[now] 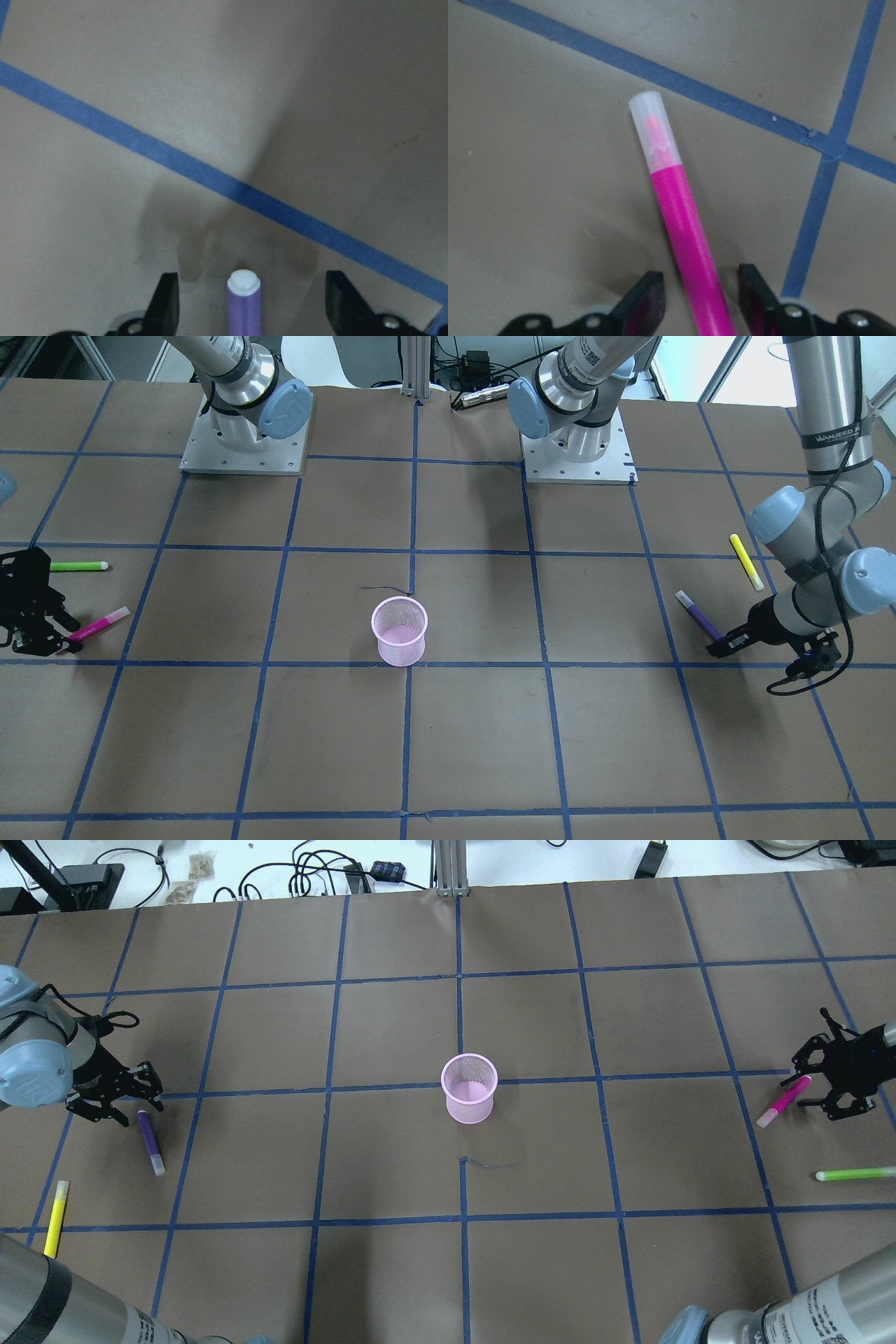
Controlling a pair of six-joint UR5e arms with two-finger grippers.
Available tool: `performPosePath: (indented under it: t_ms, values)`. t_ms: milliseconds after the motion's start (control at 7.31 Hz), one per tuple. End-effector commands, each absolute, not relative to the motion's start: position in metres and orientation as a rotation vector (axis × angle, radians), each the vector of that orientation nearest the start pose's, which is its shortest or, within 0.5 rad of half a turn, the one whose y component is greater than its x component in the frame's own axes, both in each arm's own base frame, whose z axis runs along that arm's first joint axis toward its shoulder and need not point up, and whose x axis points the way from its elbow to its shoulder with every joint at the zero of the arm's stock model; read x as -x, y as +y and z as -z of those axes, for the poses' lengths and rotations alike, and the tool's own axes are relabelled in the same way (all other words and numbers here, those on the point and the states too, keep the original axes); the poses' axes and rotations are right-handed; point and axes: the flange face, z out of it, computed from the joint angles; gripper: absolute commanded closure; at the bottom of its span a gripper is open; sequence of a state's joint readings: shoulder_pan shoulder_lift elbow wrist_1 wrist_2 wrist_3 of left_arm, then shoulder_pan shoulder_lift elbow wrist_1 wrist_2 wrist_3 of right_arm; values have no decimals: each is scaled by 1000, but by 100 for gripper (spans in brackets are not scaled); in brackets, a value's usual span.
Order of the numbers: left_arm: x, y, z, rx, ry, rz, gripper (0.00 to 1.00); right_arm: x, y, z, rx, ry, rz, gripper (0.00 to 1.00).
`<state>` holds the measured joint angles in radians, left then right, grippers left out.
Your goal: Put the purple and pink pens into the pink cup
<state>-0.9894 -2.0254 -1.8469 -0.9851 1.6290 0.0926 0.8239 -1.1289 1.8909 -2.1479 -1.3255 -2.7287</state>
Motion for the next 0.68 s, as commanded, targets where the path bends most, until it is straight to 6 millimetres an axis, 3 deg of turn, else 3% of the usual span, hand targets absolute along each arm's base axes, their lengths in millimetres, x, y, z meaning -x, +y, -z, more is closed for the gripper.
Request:
performPosePath:
  t_ms: [0,137,274,547]
  values:
    - [-201,-539,-169,760,3037,-279,63,254,-507,-166,2465,1668,404,83]
    - [-200,-539,-168,764,3046,-278,90,253,-510,-172,2473,1671,404,85]
    - [-200,-539,-168,764,3046,-280,100,251,-511,-184,2490,1681,403,86]
    - [-202,-540,-179,759,3038,-272,100,233,-516,-217,2528,1709,410,88]
